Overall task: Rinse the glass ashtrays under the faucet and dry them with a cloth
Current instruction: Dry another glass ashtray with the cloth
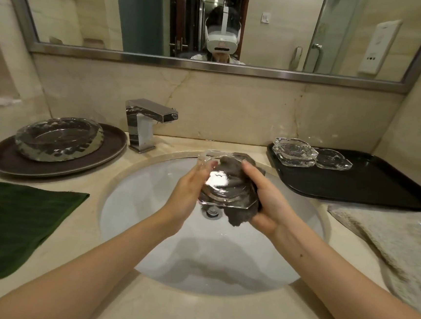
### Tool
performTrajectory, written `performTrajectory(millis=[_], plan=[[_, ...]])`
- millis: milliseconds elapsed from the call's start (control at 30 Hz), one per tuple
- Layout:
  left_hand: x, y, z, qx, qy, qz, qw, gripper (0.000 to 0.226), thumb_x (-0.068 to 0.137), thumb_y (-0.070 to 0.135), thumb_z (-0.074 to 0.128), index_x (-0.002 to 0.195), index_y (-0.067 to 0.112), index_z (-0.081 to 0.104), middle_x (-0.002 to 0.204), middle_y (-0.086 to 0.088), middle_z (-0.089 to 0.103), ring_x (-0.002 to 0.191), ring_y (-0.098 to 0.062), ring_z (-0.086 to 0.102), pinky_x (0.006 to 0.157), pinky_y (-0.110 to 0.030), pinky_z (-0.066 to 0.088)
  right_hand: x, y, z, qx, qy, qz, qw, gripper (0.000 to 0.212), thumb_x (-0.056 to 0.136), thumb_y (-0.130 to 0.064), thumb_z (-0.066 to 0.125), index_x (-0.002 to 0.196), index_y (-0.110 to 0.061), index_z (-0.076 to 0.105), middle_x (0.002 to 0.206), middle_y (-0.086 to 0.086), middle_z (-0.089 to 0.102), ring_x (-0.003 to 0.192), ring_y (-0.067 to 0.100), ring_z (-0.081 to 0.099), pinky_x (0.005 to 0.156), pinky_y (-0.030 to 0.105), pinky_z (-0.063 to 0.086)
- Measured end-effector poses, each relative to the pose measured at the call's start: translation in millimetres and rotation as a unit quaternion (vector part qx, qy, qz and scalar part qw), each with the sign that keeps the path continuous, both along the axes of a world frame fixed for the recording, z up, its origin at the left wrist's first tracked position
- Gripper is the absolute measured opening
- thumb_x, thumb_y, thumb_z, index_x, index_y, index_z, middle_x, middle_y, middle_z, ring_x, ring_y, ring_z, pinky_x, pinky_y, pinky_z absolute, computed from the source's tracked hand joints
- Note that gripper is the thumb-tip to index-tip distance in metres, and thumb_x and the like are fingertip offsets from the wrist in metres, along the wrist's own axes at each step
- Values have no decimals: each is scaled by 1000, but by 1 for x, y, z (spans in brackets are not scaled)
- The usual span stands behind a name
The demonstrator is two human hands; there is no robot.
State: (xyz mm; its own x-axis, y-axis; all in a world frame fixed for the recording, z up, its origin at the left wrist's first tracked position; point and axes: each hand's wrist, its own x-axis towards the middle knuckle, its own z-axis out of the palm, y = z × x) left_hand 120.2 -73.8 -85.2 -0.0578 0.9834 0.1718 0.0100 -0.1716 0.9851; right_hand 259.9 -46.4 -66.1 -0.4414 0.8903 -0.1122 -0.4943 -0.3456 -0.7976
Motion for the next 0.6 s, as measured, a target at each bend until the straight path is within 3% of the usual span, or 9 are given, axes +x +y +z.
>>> performTrajectory(millis=[100,167,200,267,333,367,400,500,600], plan=[[3,2,-9,-4,57,32,998,47,87,54,38,111,20,59,109,-3,68,100,-19,64,91,-37,51,5,-2,8,108,-80,-32,990,18,90,-14,55,102,-3,63,93,16,69,80,24,69,66,30,58],[5,2,-12,-65,77,68,993,47,88,55,41,116,19,53,118,-6,62,101,-20,61,92,-40,50,4,-4,8,182,-168,-92,964,7,88,-8,59,93,-8,63,87,14,69,78,23,67,62,26,56],[6,2,-11,-128,39,50,990,50,88,58,41,119,19,51,121,-7,60,100,-23,62,89,-40,50,2,-6,7,226,-206,-127,944,7,85,-5,62,88,-11,63,81,12,68,74,21,65,62,26,54],[6,-1,-2,-235,-141,-57,960,65,84,70,35,110,15,57,108,-12,65,89,-29,67,82,-43,50,-5,-8,-7,365,-316,-171,859,6,81,-11,67,82,-14,62,74,5,63,67,17,57,62,25,47],[3,-1,-1,-249,-291,-114,917,78,80,77,31,88,8,68,88,-14,69,77,-29,70,80,-45,48,-13,-12,-25,510,-437,-161,723,16,73,-22,66,82,-11,59,79,2,59,74,18,53,66,25,41],[0,-1,-3,-244,-331,-116,904,81,79,77,32,83,6,71,87,-12,70,79,-27,70,83,-44,48,-17,-14,-32,557,-465,-137,674,23,71,-24,66,86,-8,60,86,4,59,81,20,53,70,26,41],[-3,1,-7,-239,-363,-108,894,78,80,77,34,87,7,70,94,-9,69,88,-25,68,90,-42,47,-19,-18,-37,581,-474,-105,654,29,72,-26,65,92,-5,61,96,6,60,91,22,53,78,25,41],[-12,3,-12,-226,-440,-94,864,59,83,69,42,98,15,60,103,-6,61,107,-24,55,107,-41,37,-24,-29,-35,599,-461,-38,654,47,83,-42,48,109,-4,60,123,6,48,115,16,39,98,20,30],[-12,3,-11,-223,-426,-121,868,57,87,66,37,100,17,64,100,-7,66,95,-25,63,91,-39,44,-21,-26,-29,595,-512,-53,618,51,88,-44,29,116,-16,59,131,4,40,120,15,27,101,28,28]])
